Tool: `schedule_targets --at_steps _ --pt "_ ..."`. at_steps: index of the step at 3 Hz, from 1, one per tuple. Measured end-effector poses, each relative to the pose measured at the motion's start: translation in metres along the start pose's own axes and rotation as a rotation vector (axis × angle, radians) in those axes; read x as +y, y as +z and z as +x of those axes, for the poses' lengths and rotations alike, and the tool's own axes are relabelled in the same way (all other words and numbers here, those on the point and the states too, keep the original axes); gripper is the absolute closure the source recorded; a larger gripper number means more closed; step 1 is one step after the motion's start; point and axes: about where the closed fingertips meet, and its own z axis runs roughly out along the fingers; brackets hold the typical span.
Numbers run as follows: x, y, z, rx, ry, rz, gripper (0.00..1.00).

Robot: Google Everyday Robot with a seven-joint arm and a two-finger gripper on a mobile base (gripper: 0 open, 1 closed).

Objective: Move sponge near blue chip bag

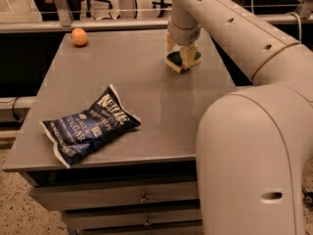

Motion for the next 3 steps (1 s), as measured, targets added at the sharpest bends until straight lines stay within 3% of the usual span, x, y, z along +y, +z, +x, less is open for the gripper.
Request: schedule_targets --at_steps 1,2,3 --pt "0.002 -0.011 0.006 0.001 0.022 0.023 0.73" --pt "0.006 -0.03 0.009 -0.004 0.041 0.055 0.95" --pt "0.027 -0.064 -0.008 -0.079 0.09 0.102 1.0"
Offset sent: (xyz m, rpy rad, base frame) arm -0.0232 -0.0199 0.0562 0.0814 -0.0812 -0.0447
